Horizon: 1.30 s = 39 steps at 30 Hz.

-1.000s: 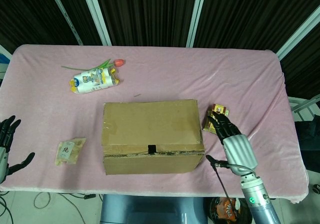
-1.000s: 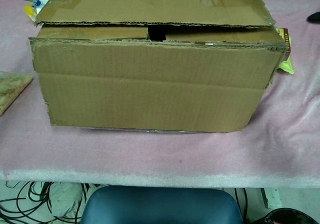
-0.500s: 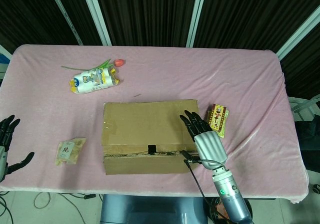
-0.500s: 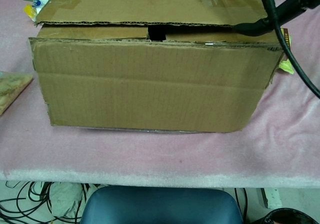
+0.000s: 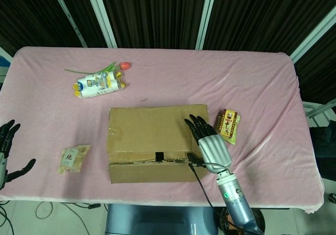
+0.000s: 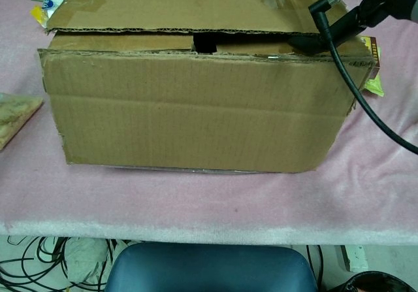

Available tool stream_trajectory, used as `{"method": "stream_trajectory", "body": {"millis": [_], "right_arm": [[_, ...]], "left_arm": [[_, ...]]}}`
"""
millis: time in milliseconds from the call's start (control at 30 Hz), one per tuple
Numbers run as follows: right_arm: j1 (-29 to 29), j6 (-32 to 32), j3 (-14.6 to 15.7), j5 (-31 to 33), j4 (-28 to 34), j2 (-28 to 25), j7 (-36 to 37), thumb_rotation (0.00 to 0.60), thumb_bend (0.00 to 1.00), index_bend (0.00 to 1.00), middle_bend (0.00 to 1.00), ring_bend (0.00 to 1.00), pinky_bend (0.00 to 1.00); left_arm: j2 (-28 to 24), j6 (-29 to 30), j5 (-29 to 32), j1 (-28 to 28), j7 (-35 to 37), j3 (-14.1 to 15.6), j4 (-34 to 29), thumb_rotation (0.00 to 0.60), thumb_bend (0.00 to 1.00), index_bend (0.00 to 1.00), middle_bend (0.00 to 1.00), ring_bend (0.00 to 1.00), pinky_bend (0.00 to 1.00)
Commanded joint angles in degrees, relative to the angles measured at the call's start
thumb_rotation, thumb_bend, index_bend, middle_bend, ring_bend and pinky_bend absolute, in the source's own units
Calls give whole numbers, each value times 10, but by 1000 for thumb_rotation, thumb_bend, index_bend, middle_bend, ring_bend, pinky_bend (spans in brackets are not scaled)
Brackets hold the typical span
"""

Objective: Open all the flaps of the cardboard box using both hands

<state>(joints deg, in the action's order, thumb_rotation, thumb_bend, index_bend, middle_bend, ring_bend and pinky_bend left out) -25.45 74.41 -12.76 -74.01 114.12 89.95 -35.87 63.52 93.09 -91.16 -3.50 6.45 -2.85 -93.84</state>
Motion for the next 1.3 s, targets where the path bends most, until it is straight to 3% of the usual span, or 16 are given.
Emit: {"method": "stream_trajectory", "body": {"millis": [33,333,500,667,967,1167,1300], "right_arm": [[-3,1,1,2,-4,2,0,600,317,0,0,0,212],[-15,15,-9,-9,-33,22,19,600,317,0,0,0,212],[-26,35,-30,-36,-48,41,39,600,317,0,0,0,212],[-47,39,-69,-34,-44,43,32,600,317,0,0,0,212],[-112,24,-174,23,-54,41,4,600,317,0,0,0,212],[-181,16,-249,79,-120,61,1,600,316,0,0,0,212],[-226,4,-280,115,-175,72,-4,600,302,0,0,0,212]], "left_arm": [[0,-1,1,0,2,0,0,600,180,0,0,0,20],[0,0,3,0,8,-3,-2,600,180,0,0,0,19],[1,-1,3,0,9,-3,0,600,180,0,0,0,20],[4,0,5,0,13,-5,3,600,180,0,0,0,20],[6,-6,10,-2,21,-7,6,600,179,0,0,0,20],[5,-8,14,-2,28,-9,6,600,179,0,0,0,20],[5,-13,18,-3,30,-9,8,600,180,0,0,0,20]]}}
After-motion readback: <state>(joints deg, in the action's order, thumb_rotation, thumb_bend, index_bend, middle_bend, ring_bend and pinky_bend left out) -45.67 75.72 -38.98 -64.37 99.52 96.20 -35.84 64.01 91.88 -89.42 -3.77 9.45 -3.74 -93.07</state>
